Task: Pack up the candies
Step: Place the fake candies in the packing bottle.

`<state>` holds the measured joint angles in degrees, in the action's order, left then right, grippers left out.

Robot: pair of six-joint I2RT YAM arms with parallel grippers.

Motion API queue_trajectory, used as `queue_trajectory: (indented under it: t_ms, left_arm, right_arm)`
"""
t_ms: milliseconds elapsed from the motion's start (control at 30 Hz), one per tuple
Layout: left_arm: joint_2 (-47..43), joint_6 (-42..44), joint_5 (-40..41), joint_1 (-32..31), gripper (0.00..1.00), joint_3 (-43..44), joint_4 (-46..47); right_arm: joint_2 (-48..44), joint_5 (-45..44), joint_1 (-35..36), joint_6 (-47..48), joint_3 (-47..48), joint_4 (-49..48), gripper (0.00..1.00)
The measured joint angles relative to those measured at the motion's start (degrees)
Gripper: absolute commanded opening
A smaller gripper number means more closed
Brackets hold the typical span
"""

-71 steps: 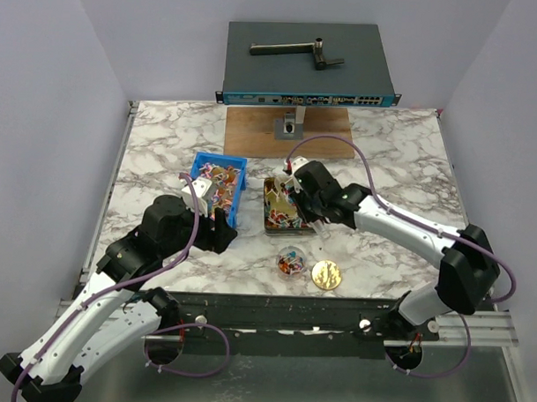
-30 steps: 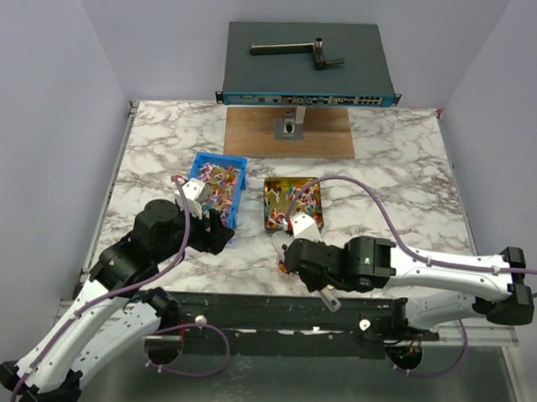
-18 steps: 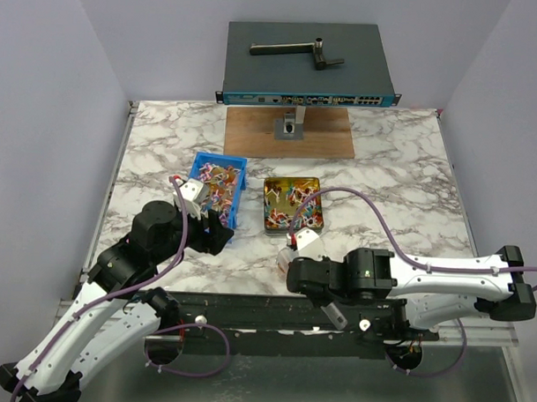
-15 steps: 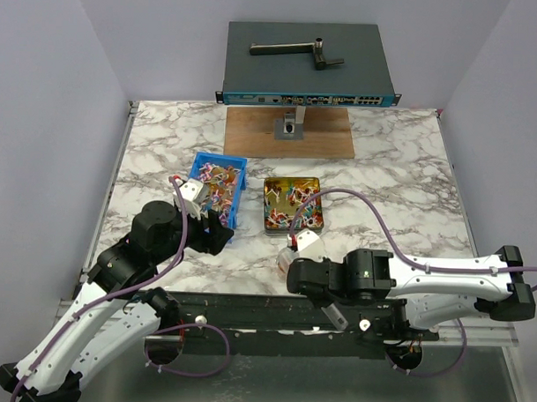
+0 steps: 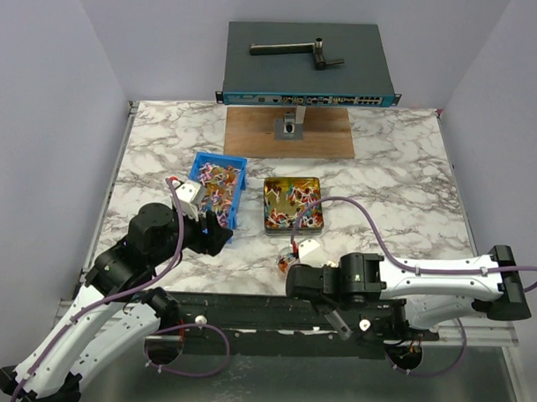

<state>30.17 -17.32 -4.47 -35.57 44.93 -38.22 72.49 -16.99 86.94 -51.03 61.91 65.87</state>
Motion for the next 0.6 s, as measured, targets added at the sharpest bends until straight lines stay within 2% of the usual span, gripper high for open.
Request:
queue_trajectory:
  t_ms: [300,600]
  left_arm:
    - [-0.66,0.00,-0.20,0.00,0.68,-0.02,0.00]
    - [-1.05,0.00,-0.68,0.00,0.68,-0.02,0.00]
  right_arm:
    - [2.54,2.60,-1.22,0.72,0.02,0.00,0.01]
    - [4.22,6.47,-6.14,4.39,0.11,0.04,0.01]
